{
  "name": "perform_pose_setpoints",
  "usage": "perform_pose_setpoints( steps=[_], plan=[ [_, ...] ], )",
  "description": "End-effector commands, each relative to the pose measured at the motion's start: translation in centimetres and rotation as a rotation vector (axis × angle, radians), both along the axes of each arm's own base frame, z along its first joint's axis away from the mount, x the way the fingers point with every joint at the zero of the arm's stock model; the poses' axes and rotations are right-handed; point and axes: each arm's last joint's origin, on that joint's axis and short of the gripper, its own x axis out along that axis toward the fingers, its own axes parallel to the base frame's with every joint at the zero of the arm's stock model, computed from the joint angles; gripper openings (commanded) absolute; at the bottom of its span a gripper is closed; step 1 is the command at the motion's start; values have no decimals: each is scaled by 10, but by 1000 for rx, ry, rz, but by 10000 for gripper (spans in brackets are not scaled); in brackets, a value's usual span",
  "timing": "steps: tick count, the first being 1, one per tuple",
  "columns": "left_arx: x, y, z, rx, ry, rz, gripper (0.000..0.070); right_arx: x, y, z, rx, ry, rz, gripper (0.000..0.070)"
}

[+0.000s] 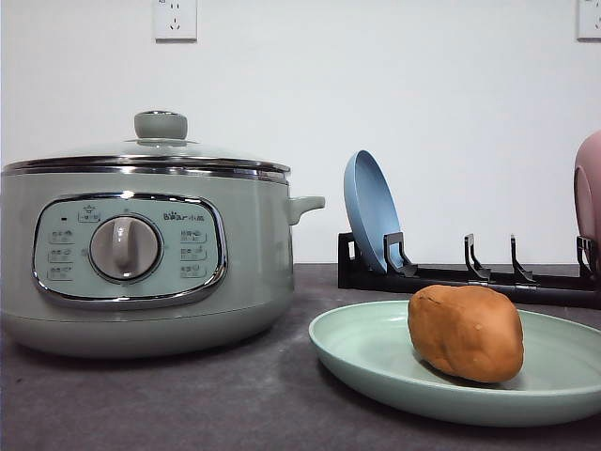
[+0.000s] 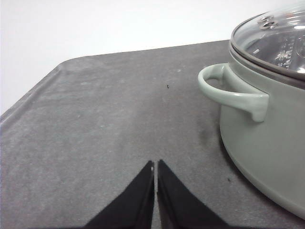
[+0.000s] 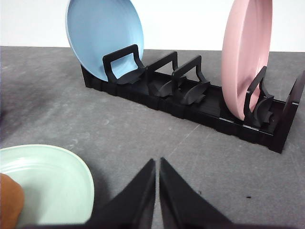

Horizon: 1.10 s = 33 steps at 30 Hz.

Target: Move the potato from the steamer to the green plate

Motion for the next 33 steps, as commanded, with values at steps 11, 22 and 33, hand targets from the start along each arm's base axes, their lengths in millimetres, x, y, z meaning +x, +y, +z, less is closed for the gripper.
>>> perform_pose_setpoints(
  steps=[11,22,33],
  plan=[
    [1,0,-7,2,25,1,3,0,0,-2,13,6,-2,1],
    [1,0,-7,2,25,1,3,0,0,-2,13,5,-2,1],
    [1,0,-7,2,25,1,3,0,0,-2,13,5,-2,1]
  ],
)
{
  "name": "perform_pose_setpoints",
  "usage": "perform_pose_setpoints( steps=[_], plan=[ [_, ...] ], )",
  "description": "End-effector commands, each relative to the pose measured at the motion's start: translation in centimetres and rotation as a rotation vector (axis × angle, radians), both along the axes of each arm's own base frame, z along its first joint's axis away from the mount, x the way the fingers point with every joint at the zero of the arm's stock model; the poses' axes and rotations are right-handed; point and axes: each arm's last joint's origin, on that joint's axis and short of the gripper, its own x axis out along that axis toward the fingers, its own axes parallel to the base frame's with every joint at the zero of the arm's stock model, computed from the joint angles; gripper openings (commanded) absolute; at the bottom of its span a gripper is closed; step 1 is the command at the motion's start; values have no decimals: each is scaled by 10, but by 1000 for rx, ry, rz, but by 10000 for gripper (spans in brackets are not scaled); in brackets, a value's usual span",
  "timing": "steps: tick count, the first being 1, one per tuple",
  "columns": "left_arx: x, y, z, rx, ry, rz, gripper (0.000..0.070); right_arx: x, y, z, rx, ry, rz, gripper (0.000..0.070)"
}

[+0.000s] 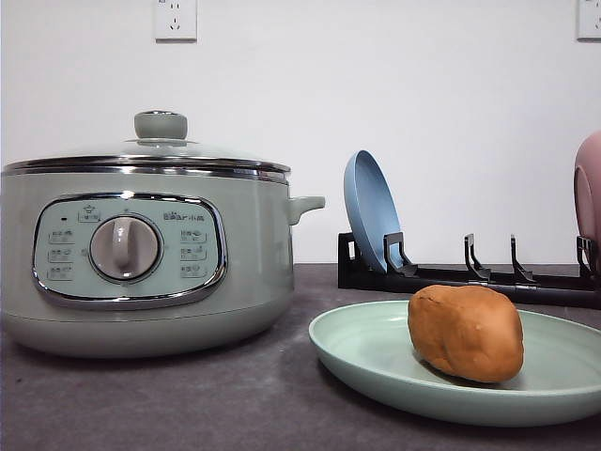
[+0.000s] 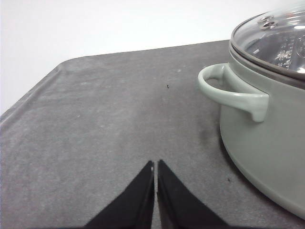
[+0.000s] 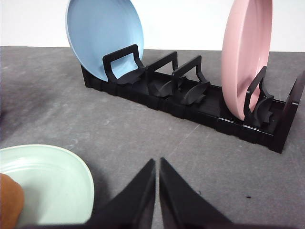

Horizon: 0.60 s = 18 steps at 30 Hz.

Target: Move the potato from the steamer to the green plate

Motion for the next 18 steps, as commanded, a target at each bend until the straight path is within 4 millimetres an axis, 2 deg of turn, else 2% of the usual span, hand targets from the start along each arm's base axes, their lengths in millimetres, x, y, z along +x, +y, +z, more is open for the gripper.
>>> perform_pose_setpoints(
  steps=[1,18],
  plan=[
    [1,0,-7,2,25,1,3,0,0,-2,13,6,-2,1],
    [1,0,-7,2,25,1,3,0,0,-2,13,6,-2,1]
  ],
)
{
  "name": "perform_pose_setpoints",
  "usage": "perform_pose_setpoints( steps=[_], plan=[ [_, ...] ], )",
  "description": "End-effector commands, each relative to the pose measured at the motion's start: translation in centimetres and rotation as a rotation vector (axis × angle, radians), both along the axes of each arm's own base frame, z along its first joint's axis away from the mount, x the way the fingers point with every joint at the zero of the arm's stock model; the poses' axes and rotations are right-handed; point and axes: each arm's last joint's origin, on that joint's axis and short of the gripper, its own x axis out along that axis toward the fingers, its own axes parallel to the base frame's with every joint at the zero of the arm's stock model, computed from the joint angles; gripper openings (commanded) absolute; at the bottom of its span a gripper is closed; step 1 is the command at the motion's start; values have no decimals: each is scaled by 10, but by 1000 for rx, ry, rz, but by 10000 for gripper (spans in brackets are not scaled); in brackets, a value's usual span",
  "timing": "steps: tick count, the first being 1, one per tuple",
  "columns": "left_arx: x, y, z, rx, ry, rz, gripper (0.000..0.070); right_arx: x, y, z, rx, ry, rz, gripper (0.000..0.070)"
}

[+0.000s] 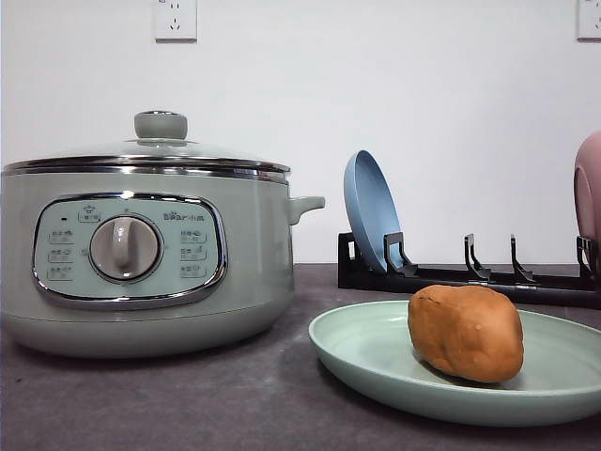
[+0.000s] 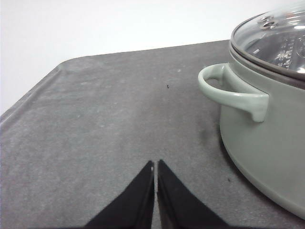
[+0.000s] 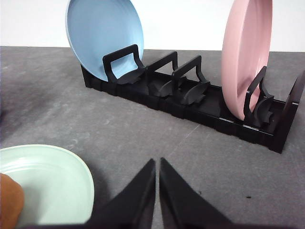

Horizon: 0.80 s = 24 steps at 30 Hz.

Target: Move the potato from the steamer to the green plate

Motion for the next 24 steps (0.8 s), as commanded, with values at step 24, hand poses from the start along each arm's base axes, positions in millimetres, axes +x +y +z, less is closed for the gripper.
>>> perform_pose_setpoints(
  steps=[24],
  plan=[
    [1,0,-7,2,25,1,3,0,0,-2,13,6,-2,1]
  ],
)
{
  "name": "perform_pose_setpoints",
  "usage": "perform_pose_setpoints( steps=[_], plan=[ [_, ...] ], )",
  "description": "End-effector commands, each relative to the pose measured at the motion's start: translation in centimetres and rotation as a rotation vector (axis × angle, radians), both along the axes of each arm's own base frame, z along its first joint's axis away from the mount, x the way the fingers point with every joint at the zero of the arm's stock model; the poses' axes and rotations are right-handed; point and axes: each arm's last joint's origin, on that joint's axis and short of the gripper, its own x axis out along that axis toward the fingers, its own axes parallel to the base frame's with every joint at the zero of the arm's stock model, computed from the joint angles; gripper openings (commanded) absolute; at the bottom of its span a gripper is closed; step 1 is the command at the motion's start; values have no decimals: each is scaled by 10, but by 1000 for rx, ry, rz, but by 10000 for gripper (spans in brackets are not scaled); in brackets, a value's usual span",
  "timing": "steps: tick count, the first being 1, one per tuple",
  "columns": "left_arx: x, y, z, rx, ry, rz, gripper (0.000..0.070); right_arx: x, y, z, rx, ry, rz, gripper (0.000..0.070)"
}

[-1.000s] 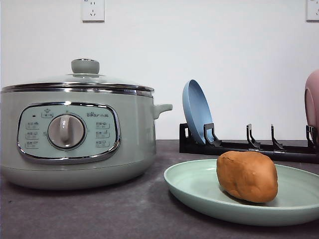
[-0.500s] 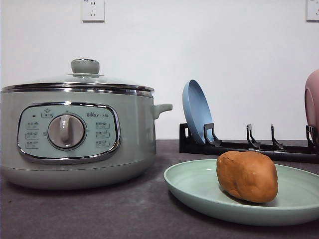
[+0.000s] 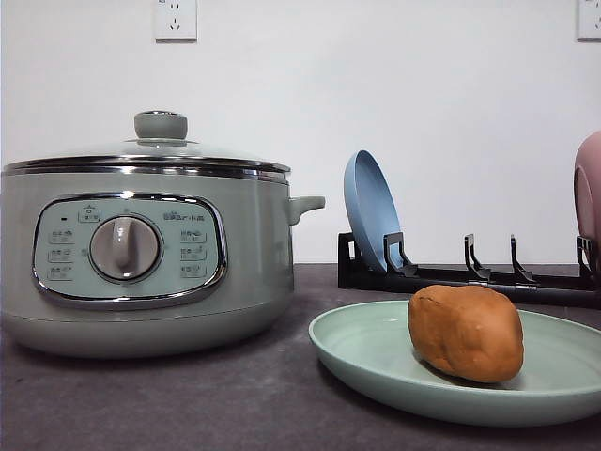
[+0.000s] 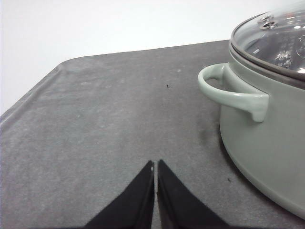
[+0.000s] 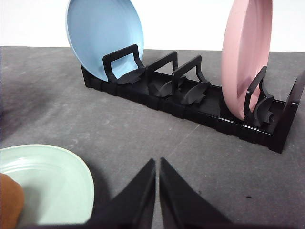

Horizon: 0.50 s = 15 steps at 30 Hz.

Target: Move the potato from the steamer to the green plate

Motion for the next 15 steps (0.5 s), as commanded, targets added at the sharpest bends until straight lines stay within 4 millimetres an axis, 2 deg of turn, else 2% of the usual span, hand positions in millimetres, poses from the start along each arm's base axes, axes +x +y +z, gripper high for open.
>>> perform_pose_setpoints(
  steps=[1,15],
  plan=[
    [1,0,-7,2,25,1,3,0,0,-2,13,5,-2,1],
    [1,0,-7,2,25,1,3,0,0,-2,13,5,-2,1]
  ],
)
